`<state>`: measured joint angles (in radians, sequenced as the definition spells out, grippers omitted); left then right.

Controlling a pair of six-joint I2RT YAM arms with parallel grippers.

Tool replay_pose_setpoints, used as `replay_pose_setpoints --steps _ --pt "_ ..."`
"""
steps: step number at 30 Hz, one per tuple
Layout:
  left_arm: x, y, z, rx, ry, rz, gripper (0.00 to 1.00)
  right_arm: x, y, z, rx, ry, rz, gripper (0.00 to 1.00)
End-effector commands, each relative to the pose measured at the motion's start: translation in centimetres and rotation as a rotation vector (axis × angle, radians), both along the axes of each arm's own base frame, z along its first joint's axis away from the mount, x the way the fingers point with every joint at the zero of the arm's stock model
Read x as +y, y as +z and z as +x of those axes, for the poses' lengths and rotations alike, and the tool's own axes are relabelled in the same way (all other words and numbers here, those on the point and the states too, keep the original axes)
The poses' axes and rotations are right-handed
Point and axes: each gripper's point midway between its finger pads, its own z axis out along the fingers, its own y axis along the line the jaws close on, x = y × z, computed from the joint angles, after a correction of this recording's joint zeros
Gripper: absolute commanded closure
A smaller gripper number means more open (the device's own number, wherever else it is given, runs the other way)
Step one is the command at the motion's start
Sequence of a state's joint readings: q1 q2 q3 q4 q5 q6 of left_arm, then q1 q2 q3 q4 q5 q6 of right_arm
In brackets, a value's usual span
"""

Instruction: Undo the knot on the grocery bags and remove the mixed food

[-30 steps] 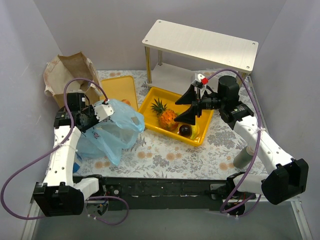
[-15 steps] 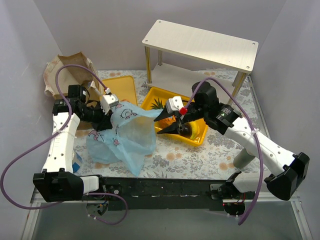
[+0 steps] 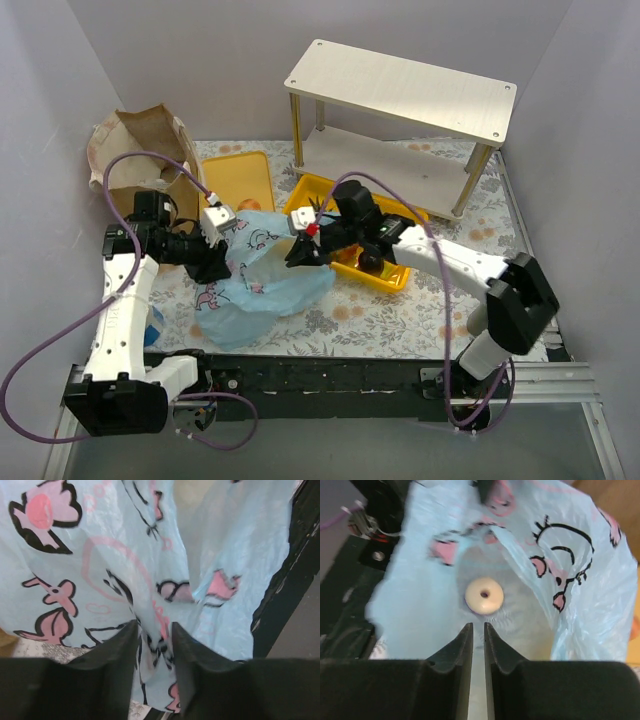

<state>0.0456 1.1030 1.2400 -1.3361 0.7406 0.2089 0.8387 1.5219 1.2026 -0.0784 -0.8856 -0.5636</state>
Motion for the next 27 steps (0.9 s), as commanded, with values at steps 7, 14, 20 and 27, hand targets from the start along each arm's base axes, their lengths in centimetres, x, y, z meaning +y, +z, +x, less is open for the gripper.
replay_pose_setpoints --steps 7,14,20,27 --pt "4.7 -7.4 0.0 -0.04 0.197 0.242 0.35 5.4 -13.8 -0.5 -0.043 0.023 -0.225 0.7" --pt "7.8 -9.8 -0.7 -0.023 0.286 0.394 0.33 3.0 -14.6 -4.8 0.035 0.02 -0.246 0.71" --pt "8.1 -12.9 -2.6 0.018 0.277 0.424 0.35 6.7 -11.4 -2.7 -0.007 0.028 -0.147 0.69" --pt "7.5 -14.1 -3.2 0.083 0.299 0.387 0.36 10.7 -11.8 -2.8 0.101 0.026 -0.114 0.62"
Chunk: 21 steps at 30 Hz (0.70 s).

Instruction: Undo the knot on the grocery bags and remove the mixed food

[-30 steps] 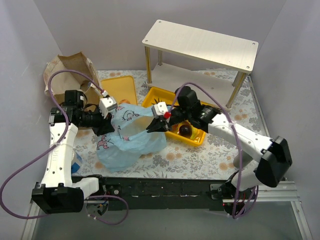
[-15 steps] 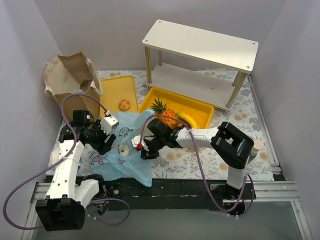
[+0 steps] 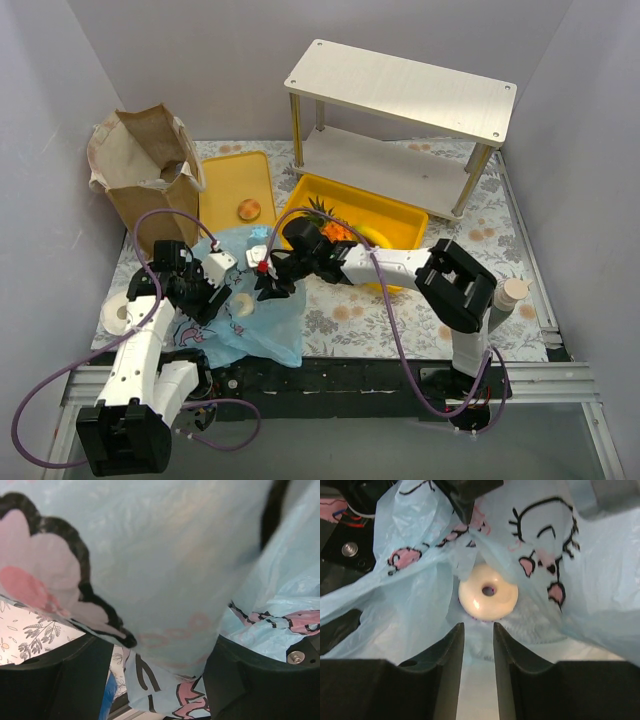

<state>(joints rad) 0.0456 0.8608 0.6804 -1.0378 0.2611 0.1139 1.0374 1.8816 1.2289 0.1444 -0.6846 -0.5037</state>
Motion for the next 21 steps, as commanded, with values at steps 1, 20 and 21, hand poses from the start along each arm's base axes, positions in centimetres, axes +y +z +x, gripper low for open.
replay_pose_setpoints --steps 1,20,21 --pt "-0.1 -0.2 0.3 -0.003 0.037 -0.016 0.36 2.9 0.5 -0.6 0.078 0.01 0.055 0.61" --pt "-0.8 0.7 -1.5 -0.001 0.054 -0.055 0.35 7.9 -3.5 0.6 0.534 -0.306 0.02 0.06" --pt "-0.8 0.8 -1.6 0.005 0.055 -0.056 0.35 8.1 -4.5 0.6 0.547 -0.318 0.002 0.05"
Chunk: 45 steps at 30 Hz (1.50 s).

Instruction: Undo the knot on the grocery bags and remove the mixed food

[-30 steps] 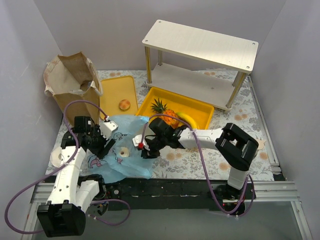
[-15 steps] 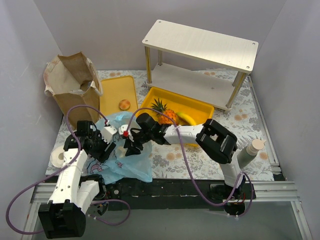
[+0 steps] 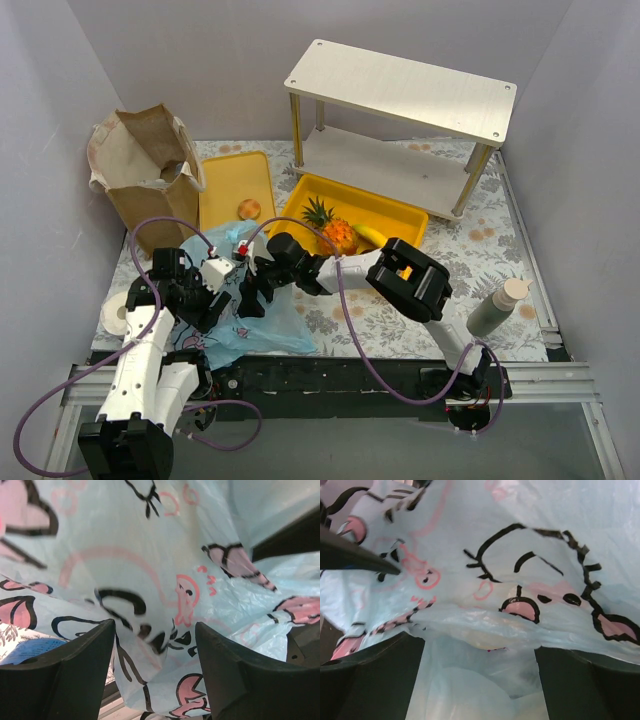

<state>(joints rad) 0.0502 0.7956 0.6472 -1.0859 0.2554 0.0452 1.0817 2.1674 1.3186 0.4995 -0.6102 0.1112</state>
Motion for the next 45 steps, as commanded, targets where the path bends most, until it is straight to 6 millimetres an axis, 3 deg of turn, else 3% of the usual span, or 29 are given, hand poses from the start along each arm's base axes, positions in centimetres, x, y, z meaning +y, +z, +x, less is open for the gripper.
replay_pose_setpoints --steps 1,4,6,7,8,12,13,14,15,17,18,20,21,23,26,31,34,35,38,39,40,41,42,43,45 --pt "-0.6 1.5 0.5 -0.035 -0.007 -0.03 0.35 2.3 0.1 1.1 0.106 -0.1 0.017 0.05" --pt "-0.7 1.8 0.4 -0.036 -0.005 -0.036 0.35 2.6 -1.6 2.4 0.112 -0.179 -0.022 0.1" --pt "-0.8 1.8 0.2 -0.026 -0.003 -0.041 0.35 2.6 -2.3 2.7 0.123 -0.196 -0.033 0.21" --pt "-0.8 1.8 0.2 -0.027 -0.005 -0.04 0.35 2.6 -2.4 2.8 0.112 -0.188 -0.035 0.29" --pt "-0.6 1.9 0.2 -0.024 0.0 -0.034 0.35 2.5 -2.4 2.8 0.093 -0.178 -0.034 0.5" --pt "-0.1 2.0 0.7 -0.047 0.005 -0.007 0.35 1.2 -0.8 3.5 0.021 -0.133 -0.04 0.94" --pt "0.0 1.9 0.8 -0.051 0.006 -0.001 0.35 0.3 -0.8 4.0 0.01 -0.143 -0.053 0.99" --pt "0.2 1.9 1.0 -0.057 0.007 0.009 0.35 -0.5 -0.4 4.1 -0.004 -0.133 -0.053 0.99" --pt "0.5 1.6 1.4 -0.068 0.009 0.029 0.35 -1.1 1.9 4.3 -0.053 -0.108 -0.014 0.99" --pt "1.1 1.2 1.8 -0.079 0.009 0.06 0.35 -4.0 2.0 3.4 -0.052 -0.048 -0.033 0.99" --pt "1.8 1.4 2.7 -0.113 0.022 0.095 0.35 -4.9 4.5 3.3 -0.07 -0.035 0.0 0.99" --pt "2.3 1.2 3.3 -0.135 0.034 0.121 0.35 -8.1 4.0 2.8 -0.095 0.022 -0.031 0.99" --pt "2.4 1.3 4.0 -0.159 0.036 0.128 0.35 -9.0 5.9 2.5 -0.132 0.041 0.0 0.99" --pt "2.4 1.4 4.4 -0.169 0.04 0.124 0.35 -11.3 6.8 2.3 -0.181 0.071 0.006 0.99" --pt "2.0 1.4 4.5 -0.17 0.056 0.099 0.35 -12.2 7.8 2.2 -0.221 0.084 0.015 0.99" --pt "0.4 2.0 3.9 -0.161 0.021 0.014 0.35 -11.4 11.1 2.3 -0.245 0.104 0.084 0.99" --pt "-0.4 4.1 4.3 -0.192 0.02 -0.029 0.31 -11.6 13.7 2.1 -0.339 0.174 0.118 0.99" --pt "-1.3 6.6 4.6 -0.228 -0.007 -0.075 0.29 -11.8 14.6 2.2 -0.37 0.19 0.123 0.99" --pt "-3.3 11.0 5.0 -0.287 -0.07 -0.175 0.2 -13.1 16.8 3.6 -0.377 0.187 0.117 0.99" --pt "-4.0 14.9 5.7 -0.381 -0.126 -0.196 0.1 -13.9 17.2 4.5 -0.319 0.148 0.102 0.99" --pt "-4.7 16.7 5.6 -0.421 -0.169 -0.218 0.09 -14.1 18.8 4.8 -0.296 0.146 0.127 0.99" --pt "-5.4 18.7 5.9 -0.48 -0.209 -0.241 0.09 -14.3 19.2 5.2 -0.259 0.133 0.12 0.99" --pt "-6.7 22.3 5.8 -0.588 -0.292 -0.284 0.07 -14.8 20.2 5.8 -0.191 0.112 0.12 0.99" --pt "-7.3 23.8 5.9 -0.643 -0.342 -0.298 0.07 -14.9 22.1 5.9 -0.158 0.112 0.128 0.99" --pt "-8.6 26.7 6.3 -0.757 -0.457 -0.323 0.09 -15.3 23.2 6.9 -0.06 0.106 0.128 0.99"
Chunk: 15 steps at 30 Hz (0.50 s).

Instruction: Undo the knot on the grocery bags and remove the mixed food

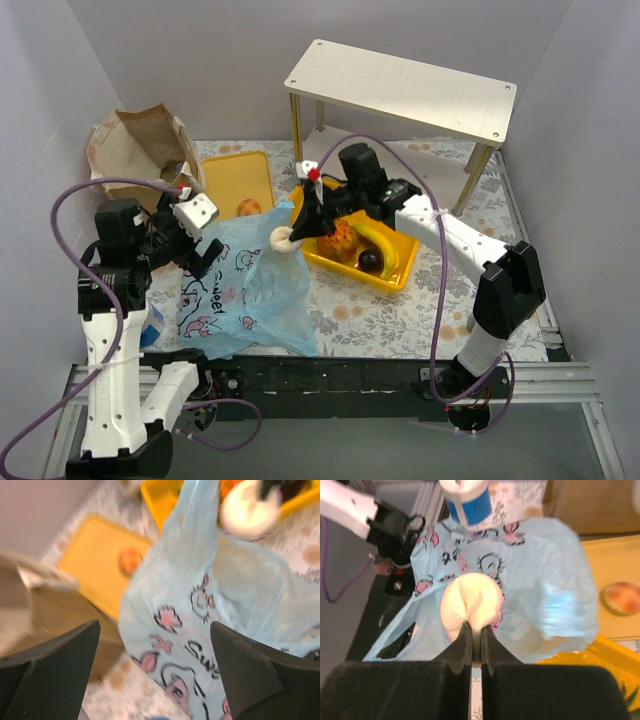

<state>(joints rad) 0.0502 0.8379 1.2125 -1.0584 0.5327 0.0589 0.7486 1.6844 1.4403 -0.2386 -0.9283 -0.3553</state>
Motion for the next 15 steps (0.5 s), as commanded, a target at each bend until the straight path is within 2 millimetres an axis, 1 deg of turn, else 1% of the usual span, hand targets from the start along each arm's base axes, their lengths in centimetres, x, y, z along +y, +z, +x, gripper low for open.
replay_pose_setpoints --steps 1,2,3,4,5,6,7,8,9,10,11,12,13,14,15 --pt "-4.3 7.3 -0.8 -0.276 -0.308 -0.05 0.15 -1.9 5.9 -0.6 0.283 0.064 0.016 0.99" --pt "-4.2 8.8 0.6 -0.356 -0.304 -0.04 0.21 -1.7 7.5 -0.1 0.311 0.09 0.033 0.99" --pt "-4.2 9.8 1.3 -0.41 -0.289 -0.044 0.23 -2.2 8.2 0.4 0.358 0.103 0.036 0.99" --pt "-4.4 9.9 2.0 -0.441 -0.302 -0.059 0.22 -2.4 9.4 0.4 0.396 0.13 0.041 0.99" --pt "-4.8 10.9 2.8 -0.504 -0.339 -0.048 0.22 -2.4 10.0 1.0 0.422 0.111 0.019 0.99" --pt "-5.4 11.2 2.8 -0.523 -0.393 -0.046 0.22 -2.6 10.3 1.3 0.379 0.101 0.027 0.99" --pt "-6.4 12.0 2.2 -0.538 -0.474 -0.062 0.22 -2.7 10.4 1.7 0.343 0.077 0.027 0.99" --pt "-6.8 11.3 2.6 -0.517 -0.522 -0.061 0.24 -2.9 10.9 1.7 0.335 0.063 0.041 0.99" --pt "-7.1 11.3 2.6 -0.504 -0.546 -0.074 0.25 -3.1 11.2 2.0 0.341 0.05 0.05 0.99" --pt "-7.8 11.4 2.5 -0.497 -0.57 -0.086 0.26 -3.2 11.5 2.2 0.346 0.037 0.054 0.99" --pt "-8.2 12.1 2.5 -0.48 -0.551 -0.105 0.32 -3.3 11.9 2.1 0.366 0.022 0.05 0.99" --pt "-8.7 11.9 2.7 -0.449 -0.544 -0.124 0.35 -3.5 11.7 2.3 0.371 0.009 0.051 0.99" --pt "-10.0 11.6 2.3 -0.418 -0.561 -0.14 0.37 -3.7 11.4 2.5 0.404 -0.018 0.038 0.99" --pt "-10.1 10.7 2.9 -0.387 -0.513 -0.124 0.37 -3.9 11.5 2.6 0.419 -0.034 0.039 0.99" --pt "-10.6 10.1 3.0 -0.361 -0.502 -0.123 0.38 -4.1 10.9 3.1 0.452 -0.057 0.035 0.99"
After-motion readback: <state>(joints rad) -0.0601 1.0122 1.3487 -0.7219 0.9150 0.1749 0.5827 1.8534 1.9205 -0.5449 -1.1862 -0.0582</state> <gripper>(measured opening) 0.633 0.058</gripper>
